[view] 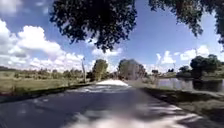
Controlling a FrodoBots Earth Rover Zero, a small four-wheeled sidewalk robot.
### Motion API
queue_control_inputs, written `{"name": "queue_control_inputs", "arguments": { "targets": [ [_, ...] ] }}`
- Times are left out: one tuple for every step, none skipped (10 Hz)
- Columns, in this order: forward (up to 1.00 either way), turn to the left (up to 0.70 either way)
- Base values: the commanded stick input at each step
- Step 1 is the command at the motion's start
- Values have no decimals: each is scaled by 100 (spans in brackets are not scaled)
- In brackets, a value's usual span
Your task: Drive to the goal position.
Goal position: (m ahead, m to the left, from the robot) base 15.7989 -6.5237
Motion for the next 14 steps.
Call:
{"name": "queue_control_inputs", "arguments": {
  "targets": [
    [70,0],
    [70,0],
    [70,0],
    [70,0],
    [70,-6],
    [70,-13],
    [70,-14],
    [70,-12],
    [70,-9],
    [70,-7],
    [70,-4],
    [70,-1],
    [70,0],
    [70,0]
  ]
}}
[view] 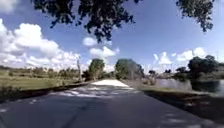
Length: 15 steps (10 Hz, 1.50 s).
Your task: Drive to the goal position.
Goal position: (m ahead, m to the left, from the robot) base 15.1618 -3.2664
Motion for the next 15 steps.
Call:
{"name": "queue_control_inputs", "arguments": {
  "targets": [
    [70,0],
    [70,0],
    [70,0],
    [70,0],
    [70,0],
    [70,0],
    [70,0],
    [70,0],
    [70,0],
    [70,5],
    [70,9],
    [70,14],
    [70,14],
    [70,12],
    [70,9]
  ]
}}
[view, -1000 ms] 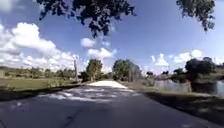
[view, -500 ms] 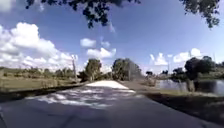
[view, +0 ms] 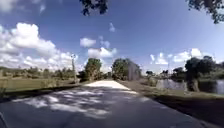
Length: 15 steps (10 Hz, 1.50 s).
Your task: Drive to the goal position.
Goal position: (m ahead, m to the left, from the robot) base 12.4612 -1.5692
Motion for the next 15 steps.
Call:
{"name": "queue_control_inputs", "arguments": {
  "targets": [
    [70,6],
    [70,3],
    [70,1],
    [70,0],
    [70,0],
    [70,0],
    [70,0],
    [70,0],
    [70,0],
    [70,0],
    [70,0],
    [70,0],
    [70,0],
    [70,0],
    [70,0]
  ]
}}
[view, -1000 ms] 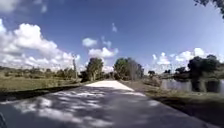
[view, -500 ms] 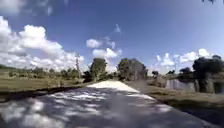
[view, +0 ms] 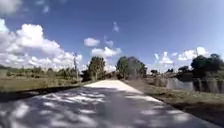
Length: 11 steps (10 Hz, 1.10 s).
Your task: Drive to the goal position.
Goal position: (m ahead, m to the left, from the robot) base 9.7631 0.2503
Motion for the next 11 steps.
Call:
{"name": "queue_control_inputs", "arguments": {
  "targets": [
    [70,0],
    [70,0],
    [70,0],
    [70,0],
    [70,0],
    [70,0],
    [70,0],
    [70,0],
    [70,0],
    [70,0],
    [70,0]
  ]
}}
